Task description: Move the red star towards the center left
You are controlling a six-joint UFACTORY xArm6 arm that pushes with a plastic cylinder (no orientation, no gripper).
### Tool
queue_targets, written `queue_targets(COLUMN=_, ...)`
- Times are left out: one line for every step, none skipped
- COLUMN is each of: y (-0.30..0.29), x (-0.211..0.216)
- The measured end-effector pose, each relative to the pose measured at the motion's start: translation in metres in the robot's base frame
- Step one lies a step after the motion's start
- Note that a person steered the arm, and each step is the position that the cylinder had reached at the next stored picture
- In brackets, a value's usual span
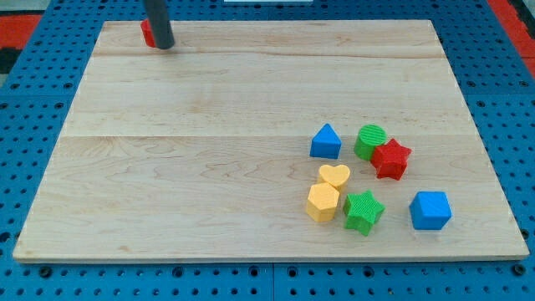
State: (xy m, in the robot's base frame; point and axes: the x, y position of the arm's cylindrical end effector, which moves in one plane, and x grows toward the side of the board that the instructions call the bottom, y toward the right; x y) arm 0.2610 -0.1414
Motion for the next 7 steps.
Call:
queue_targets(y=0.095, x=0.024)
queue_targets(y=0.196, x=0.054)
queue_targets(y=0.286, x=0.101)
queue_targets(y=0.333, x=0.146)
queue_targets(y=0.352, x=0.186)
queue_targets(y=0.352, x=0.227)
queue_targets(y=0.342, x=0.247)
